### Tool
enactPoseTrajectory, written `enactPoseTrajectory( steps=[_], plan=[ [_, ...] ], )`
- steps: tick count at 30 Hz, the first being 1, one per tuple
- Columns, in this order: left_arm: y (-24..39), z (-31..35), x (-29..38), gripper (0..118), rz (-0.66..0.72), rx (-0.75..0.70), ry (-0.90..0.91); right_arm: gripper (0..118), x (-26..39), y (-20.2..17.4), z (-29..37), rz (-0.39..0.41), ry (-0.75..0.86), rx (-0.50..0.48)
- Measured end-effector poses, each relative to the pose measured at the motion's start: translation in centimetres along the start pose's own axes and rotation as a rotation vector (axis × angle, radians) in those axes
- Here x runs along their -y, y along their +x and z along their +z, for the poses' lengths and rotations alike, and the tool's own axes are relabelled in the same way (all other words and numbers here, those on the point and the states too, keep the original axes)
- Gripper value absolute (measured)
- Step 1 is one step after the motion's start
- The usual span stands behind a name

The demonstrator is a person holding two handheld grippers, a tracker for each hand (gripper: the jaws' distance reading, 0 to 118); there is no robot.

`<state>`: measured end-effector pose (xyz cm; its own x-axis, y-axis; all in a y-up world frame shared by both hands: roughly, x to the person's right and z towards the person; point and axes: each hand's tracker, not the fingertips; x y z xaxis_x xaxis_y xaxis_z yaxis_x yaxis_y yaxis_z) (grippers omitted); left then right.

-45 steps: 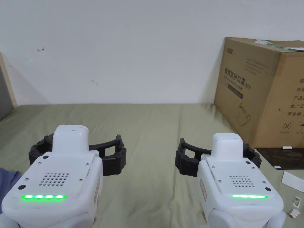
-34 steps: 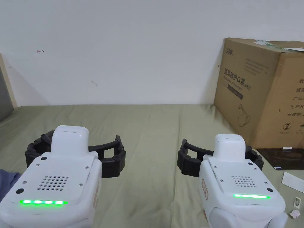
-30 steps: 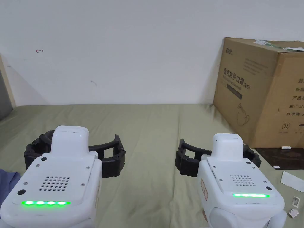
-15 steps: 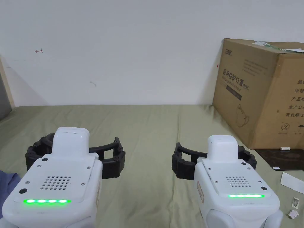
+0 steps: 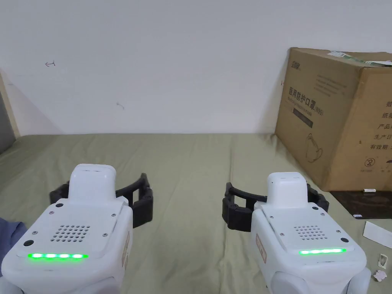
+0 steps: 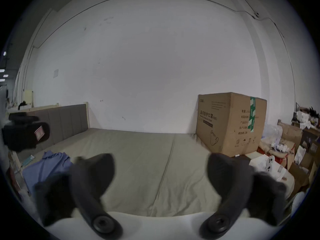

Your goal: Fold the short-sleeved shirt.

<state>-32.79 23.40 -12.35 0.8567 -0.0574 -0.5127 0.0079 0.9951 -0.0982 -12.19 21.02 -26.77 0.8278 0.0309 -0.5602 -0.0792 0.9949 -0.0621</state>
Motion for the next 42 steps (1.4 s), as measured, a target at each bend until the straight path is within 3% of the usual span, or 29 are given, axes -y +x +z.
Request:
enactPoseTrajectory(
  steps=[1, 2, 4, 7, 16, 21, 27, 31, 38, 42],
  plan=[
    [-0.1, -0.2, 0.1, 23, 0.0, 0.004, -0.008, 43, 0.1, -0.2, 0.2, 0.032, 0.013, -0.005],
    [0.1, -0.3, 0.2, 12, -0.011, -0.007, -0.015, 5, 0.1, -0.6, 0.3, 0.068, 0.02, 0.039],
    [0.6, -0.4, 0.5, 1, -0.073, -0.043, -0.01, 4, 0.4, -0.9, 0.1, 0.079, 0.018, 0.103],
    [0.5, -0.1, 0.8, 0, -0.048, -0.017, 0.004, 0, 0.4, -0.1, -0.1, -0.024, -0.024, 0.023],
    [-0.8, -0.1, 0.1, 0, 0.01, -0.013, -0.009, 0, 0.0, -1.1, -0.5, -0.007, -0.013, -0.002],
    [-4.4, 1.6, -0.2, 0, 0.006, -0.114, -0.015, 0, -0.9, -4.5, -2.1, -0.008, -0.018, -0.131],
    [-10.7, 5.4, 0.1, 0, 0.036, -0.313, -0.043, 0, -1.0, -12.0, -3.2, 0.028, -0.035, -0.353],
    [-14.4, 7.7, 1.0, 0, 0.076, -0.425, -0.08, 0, -0.6, -16.1, -3.6, 0.006, -0.077, -0.472],
    [-18.5, 6.8, 3.0, 0, 0.146, -0.486, -0.173, 0, 0.3, -18.8, -4.0, -0.001, -0.13, -0.525],
    [-21.7, 1.6, 6.8, 0, 0.231, -0.448, -0.361, 0, 1.5, -19.0, -5.2, -0.01, -0.184, -0.527]
  ],
)
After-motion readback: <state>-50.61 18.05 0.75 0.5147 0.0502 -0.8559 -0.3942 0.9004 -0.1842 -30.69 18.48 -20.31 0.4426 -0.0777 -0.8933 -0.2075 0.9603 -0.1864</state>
